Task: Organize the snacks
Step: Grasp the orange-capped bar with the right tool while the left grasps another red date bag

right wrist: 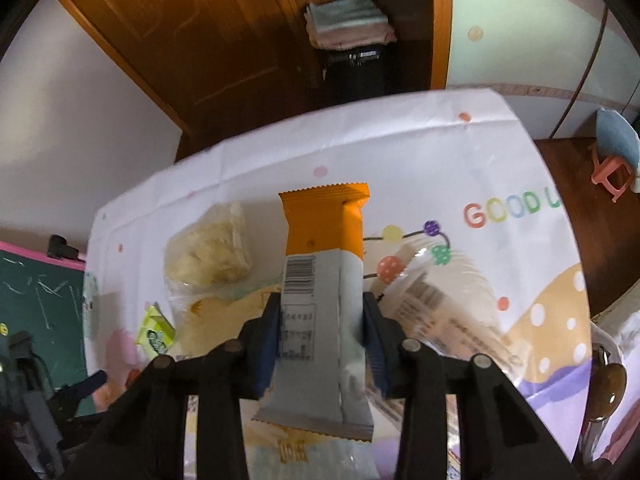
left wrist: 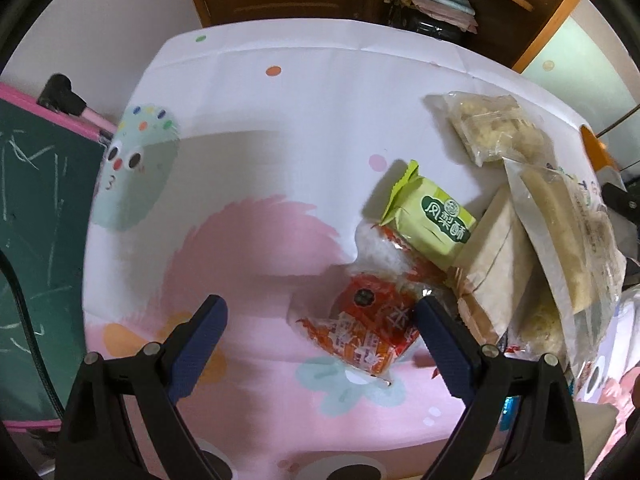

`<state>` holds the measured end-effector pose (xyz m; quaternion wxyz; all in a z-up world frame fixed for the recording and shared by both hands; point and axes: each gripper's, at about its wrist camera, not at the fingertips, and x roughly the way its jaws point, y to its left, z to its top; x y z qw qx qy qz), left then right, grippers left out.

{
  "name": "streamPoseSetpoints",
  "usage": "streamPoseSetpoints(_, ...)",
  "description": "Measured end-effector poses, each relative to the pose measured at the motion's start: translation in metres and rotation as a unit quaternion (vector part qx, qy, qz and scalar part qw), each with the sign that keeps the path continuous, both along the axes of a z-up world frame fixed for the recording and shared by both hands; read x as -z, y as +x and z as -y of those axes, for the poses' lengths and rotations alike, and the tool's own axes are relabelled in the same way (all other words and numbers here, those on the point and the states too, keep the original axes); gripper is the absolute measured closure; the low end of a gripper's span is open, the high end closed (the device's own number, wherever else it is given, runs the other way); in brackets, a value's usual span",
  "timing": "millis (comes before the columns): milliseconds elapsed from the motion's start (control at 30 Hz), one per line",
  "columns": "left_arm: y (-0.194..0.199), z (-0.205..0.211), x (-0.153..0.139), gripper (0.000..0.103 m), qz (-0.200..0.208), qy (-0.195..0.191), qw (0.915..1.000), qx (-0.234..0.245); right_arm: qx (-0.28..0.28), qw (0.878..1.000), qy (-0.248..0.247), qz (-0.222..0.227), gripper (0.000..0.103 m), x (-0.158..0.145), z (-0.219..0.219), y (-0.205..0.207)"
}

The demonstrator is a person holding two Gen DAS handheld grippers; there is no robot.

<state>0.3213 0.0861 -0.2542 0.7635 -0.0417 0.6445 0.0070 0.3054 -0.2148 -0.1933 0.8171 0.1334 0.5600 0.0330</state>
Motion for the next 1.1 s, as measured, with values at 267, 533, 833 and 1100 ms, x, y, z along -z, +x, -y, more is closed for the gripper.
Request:
streamPoseSetpoints(267, 0.000, 0.014, 0.004, 0.008, -0.008, 0.009, 0.9992, 0.039, -0.041, 0.998, 0.043, 0.029, 0.065, -0.037, -0.005, -0.027)
streamPoseSetpoints(533, 0.008, 0.024, 0.011, 0.026, -0.012, 0.028, 0.9976, 0.063, -0.066, 0.994, 0.076, 0.040, 0.065, -0.054, -0.014, -0.057)
streamPoseSetpoints(833, -0.005, 0.018, -0.005, 0.057, 0.004, 0.040, 0.9990, 0.018, -0.077, 0.994, 0.069, 0.026, 0.065, -0.045, -0.005, -0.085)
streamPoseSetpoints(1100, -0.060, 0.012, -0.125, 0.057, 0.117, 0.047, 0.9920, 0.002, -0.082, 0.993, 0.063, 0.064, 0.065, -0.079, 0.009, -0.130)
